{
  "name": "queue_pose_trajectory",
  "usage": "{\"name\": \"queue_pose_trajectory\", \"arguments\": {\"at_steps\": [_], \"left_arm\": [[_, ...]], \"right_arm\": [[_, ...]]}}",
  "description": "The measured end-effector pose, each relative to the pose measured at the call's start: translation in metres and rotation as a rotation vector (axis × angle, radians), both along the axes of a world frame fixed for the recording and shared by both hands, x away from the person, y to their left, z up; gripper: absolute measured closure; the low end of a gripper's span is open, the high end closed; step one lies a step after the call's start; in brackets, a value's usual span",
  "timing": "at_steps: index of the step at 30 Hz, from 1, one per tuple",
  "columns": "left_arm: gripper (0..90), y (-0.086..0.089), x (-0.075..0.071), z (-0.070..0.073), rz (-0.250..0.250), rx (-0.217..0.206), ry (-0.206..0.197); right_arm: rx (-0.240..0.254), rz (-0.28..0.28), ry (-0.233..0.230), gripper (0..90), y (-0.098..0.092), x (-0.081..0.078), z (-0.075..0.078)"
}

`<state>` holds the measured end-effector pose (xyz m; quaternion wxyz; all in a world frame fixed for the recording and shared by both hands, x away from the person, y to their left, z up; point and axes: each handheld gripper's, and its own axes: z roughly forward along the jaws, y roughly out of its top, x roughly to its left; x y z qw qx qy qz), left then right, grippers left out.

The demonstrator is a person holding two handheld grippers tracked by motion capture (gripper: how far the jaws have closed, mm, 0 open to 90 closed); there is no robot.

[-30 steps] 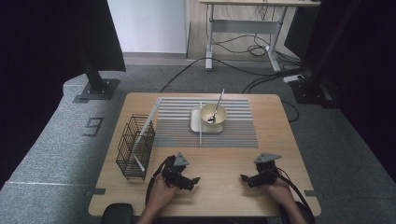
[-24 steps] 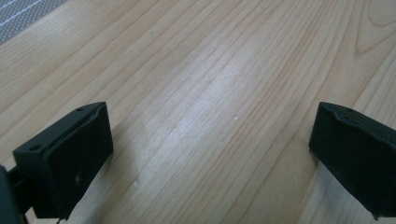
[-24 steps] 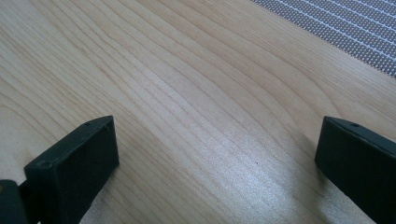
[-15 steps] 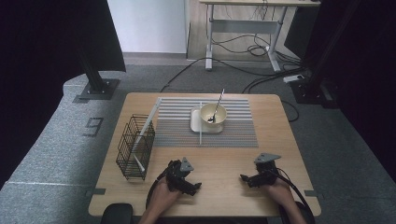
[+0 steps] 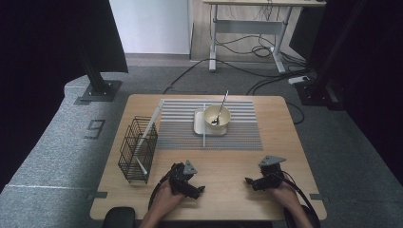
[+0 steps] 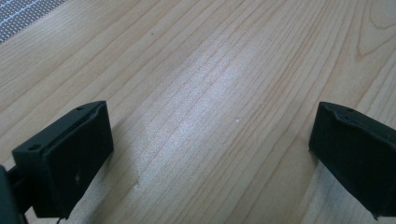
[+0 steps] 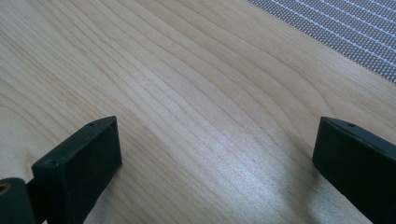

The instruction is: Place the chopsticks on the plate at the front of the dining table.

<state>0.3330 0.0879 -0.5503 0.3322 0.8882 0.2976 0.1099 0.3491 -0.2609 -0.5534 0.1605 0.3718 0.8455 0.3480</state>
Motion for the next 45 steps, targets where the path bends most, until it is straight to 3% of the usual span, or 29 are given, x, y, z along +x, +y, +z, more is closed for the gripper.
{"name": "queue_pose_trajectory", "arguments": {"at_steps": [3,6,15,22,39,45], "left_arm": [[0.0,0.000,0.000,0.000,0.000,0.001,0.000],[0.0,0.000,0.000,0.000,0.000,0.000,0.000],[0.0,0.000,0.000,0.000,0.000,0.001,0.000],[0.0,0.000,0.000,0.000,0.001,0.000,-0.001],[0.0,0.000,0.000,0.000,0.003,-0.001,0.001],[0.0,0.000,0.000,0.000,0.004,0.000,0.000]], "right_arm": [[0.012,0.011,-0.008,1.0,0.001,-0.001,0.007],[0.056,0.029,-0.007,1.3,0.004,-0.002,0.019],[0.083,0.078,-0.026,1.4,0.012,-0.006,0.046],[0.071,0.127,-0.037,2.0,0.027,-0.005,0.070],[0.126,0.238,-0.035,2.4,0.063,0.002,0.111],[0.142,0.254,-0.038,2.4,0.074,0.007,0.121]]}}
